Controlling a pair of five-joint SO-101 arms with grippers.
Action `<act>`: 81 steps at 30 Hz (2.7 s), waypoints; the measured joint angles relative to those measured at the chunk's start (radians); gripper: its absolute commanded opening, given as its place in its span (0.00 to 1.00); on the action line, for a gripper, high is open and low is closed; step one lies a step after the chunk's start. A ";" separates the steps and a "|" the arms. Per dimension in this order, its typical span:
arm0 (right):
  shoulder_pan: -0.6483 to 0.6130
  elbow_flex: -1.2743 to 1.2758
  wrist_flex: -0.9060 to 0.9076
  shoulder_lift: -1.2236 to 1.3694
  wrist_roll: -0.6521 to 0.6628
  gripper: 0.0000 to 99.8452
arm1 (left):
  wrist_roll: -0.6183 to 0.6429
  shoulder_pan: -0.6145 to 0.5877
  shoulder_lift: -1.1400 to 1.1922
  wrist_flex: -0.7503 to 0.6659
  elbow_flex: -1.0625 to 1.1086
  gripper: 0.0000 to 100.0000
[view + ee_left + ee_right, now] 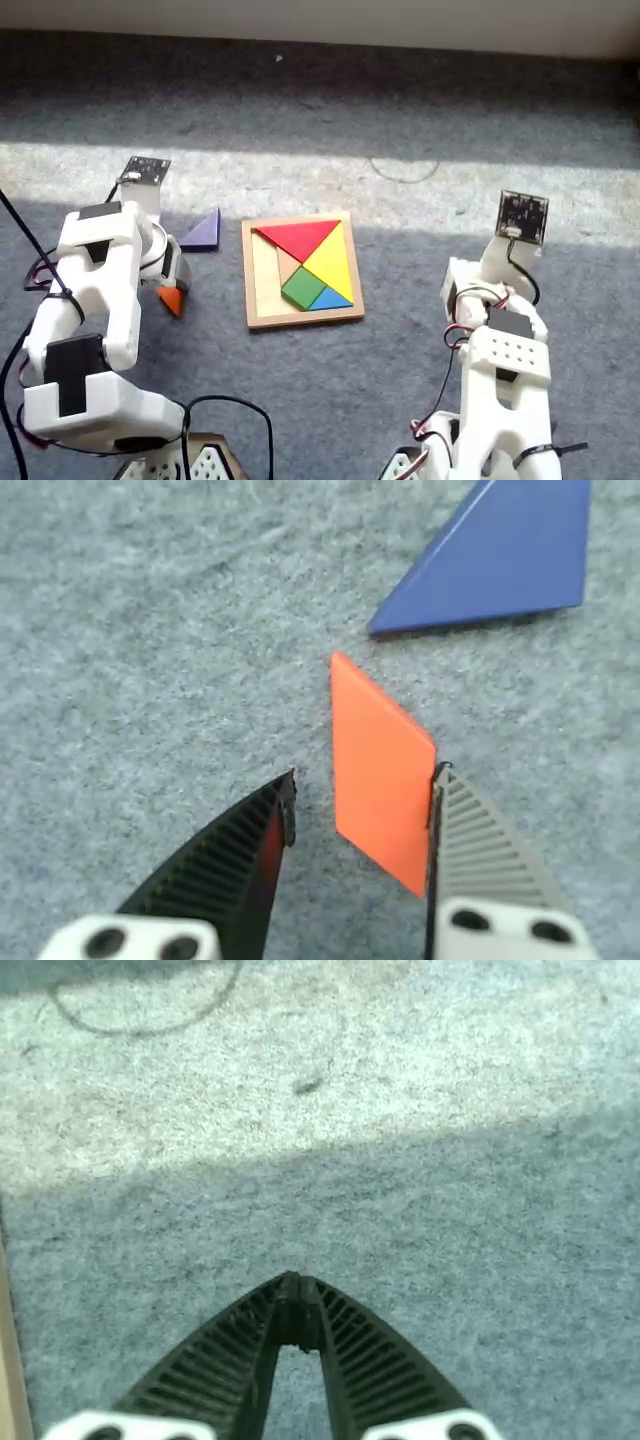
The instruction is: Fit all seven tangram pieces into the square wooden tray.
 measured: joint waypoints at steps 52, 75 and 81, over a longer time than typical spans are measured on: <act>0.000 0.000 0.000 0.000 0.003 0.01 | 0.503 0.543 0.078 0.069 -0.207 0.15; 0.000 0.000 0.000 0.000 0.003 0.01 | 0.569 0.542 0.091 0.080 -0.216 0.25; 0.000 0.000 0.000 0.000 0.003 0.01 | 0.569 0.529 0.089 0.150 -0.245 0.24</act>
